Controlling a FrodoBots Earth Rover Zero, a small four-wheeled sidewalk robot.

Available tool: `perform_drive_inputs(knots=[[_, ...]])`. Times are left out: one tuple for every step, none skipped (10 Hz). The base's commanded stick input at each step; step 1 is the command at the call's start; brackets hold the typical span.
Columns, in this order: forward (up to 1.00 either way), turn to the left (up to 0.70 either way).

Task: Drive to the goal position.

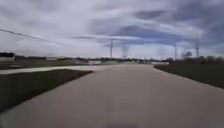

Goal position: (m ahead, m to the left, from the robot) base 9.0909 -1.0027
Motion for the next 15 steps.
perform_drive_inputs(knots=[[1.00,0.00],[1.00,-0.01],[1.00,-0.04],[1.00,-0.14],[1.00,-0.27],[1.00,-0.32],[1.00,-0.25],[1.00,0.00],[1.00,0.00],[1.00,0.00],[1.00,0.00],[1.00,0.00],[1.00,0.00],[1.00,0.00],[1.00,0.00]])
